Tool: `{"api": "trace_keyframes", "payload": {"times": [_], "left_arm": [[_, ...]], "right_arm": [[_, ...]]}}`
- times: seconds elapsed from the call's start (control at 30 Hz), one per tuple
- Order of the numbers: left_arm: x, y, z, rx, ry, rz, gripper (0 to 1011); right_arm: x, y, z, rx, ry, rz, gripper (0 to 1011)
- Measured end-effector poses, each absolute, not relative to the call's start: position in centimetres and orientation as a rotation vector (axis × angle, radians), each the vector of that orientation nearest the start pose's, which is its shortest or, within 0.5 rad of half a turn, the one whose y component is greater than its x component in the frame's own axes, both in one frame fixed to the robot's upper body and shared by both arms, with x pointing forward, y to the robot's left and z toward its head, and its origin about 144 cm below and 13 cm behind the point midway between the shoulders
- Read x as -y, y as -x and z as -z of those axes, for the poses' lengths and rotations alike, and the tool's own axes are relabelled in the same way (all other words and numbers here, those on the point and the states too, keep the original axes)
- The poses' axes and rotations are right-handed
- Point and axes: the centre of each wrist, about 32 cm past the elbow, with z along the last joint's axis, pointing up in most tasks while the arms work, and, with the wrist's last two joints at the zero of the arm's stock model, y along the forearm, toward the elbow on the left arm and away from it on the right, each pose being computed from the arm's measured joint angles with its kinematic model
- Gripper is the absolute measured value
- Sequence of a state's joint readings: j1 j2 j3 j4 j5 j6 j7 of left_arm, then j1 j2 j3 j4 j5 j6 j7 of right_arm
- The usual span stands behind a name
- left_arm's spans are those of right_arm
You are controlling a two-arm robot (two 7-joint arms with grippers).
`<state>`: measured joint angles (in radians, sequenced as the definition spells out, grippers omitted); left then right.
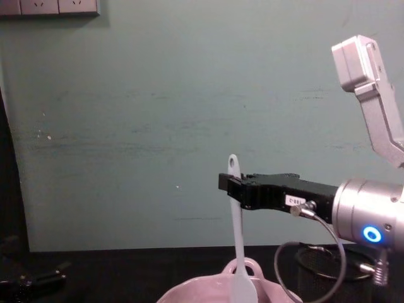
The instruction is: Use the one hand to pick up the spoon and stir the clear water in the bowl.
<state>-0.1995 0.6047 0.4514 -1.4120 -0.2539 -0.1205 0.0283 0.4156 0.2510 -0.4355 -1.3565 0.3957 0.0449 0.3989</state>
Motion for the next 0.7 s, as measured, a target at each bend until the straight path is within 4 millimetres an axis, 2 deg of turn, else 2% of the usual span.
{"api": "trace_keyframes", "payload": {"times": [0.2,0.4,0.7], "left_arm": [[-31.0,-48.9,-114.0,0.285,-0.305,-1.248,1011],[-31.0,-48.9,-114.0,0.285,-0.304,-1.248,1011],[-31.0,-48.9,-114.0,0.285,-0.304,-1.248,1011]], "right_arm": [[18.8,-54.1,-119.9,0.009,-0.016,0.804,121],[17.9,-53.4,-120.0,0.011,-0.021,0.762,121],[17.1,-53.3,-120.3,0.023,-0.044,0.742,121]]}}
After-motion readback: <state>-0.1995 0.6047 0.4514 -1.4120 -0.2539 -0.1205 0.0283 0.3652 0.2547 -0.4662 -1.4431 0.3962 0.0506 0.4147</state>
